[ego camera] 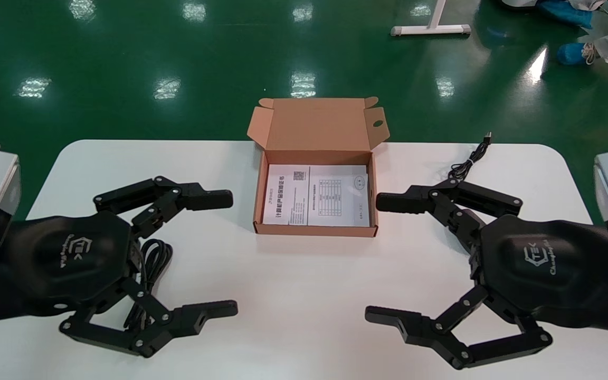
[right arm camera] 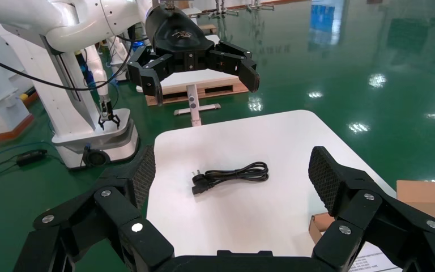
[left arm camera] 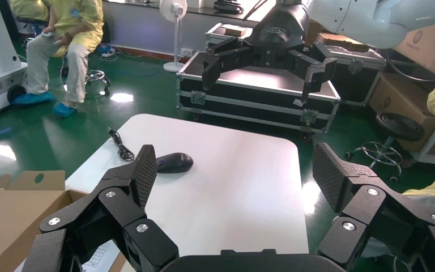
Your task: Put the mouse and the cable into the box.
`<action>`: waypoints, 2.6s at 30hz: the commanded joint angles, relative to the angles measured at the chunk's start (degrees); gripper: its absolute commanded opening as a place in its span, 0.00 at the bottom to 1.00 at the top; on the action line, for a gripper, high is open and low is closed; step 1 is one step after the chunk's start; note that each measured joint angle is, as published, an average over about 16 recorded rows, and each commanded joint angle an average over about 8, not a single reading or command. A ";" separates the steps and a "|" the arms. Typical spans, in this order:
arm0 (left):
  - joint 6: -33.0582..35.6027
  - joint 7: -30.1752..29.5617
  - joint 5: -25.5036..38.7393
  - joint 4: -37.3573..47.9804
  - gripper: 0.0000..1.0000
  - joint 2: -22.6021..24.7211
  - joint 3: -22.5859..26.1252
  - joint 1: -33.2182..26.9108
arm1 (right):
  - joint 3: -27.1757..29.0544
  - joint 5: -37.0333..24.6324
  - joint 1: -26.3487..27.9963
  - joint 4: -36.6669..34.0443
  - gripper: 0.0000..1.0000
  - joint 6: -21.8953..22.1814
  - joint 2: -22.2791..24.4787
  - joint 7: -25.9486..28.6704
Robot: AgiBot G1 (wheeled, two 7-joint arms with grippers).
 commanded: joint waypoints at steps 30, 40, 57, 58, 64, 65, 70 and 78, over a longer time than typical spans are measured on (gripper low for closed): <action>0.00 0.00 0.00 0.00 1.00 0.00 0.00 0.00 | 0.00 0.00 0.00 0.00 1.00 0.00 0.00 0.00; -0.18 0.26 0.20 0.36 1.00 -0.04 -0.01 0.27 | -0.05 -0.72 -0.32 -0.35 1.00 0.41 0.38 -0.25; -9.21 11.76 6.25 0.84 1.00 -3.98 -2.27 15.28 | 0.85 -12.65 -9.24 -3.74 1.00 15.01 4.76 -7.48; -9.54 11.87 6.14 0.95 1.00 -4.09 -2.38 15.99 | 0.98 -12.92 -9.65 -3.92 1.00 15.89 4.81 -7.62; -10.68 11.60 5.57 0.82 1.00 -5.04 -2.93 18.62 | 1.75 -13.83 -11.60 -5.14 1.00 21.21 4.62 -7.02; -10.80 11.66 5.60 0.78 1.00 -5.13 -2.99 18.80 | 1.78 -13.99 -11.77 -5.26 1.00 21.68 4.63 -6.98; -11.78 12.25 6.11 1.04 1.00 -5.72 -3.24 20.04 | 1.56 -15.45 -12.35 -5.62 1.00 24.06 4.49 -6.92; -15.66 14.82 7.89 0.95 1.00 -6.81 -3.99 24.72 | 0.62 -19.40 -13.40 -5.19 1.00 29.63 4.24 -5.77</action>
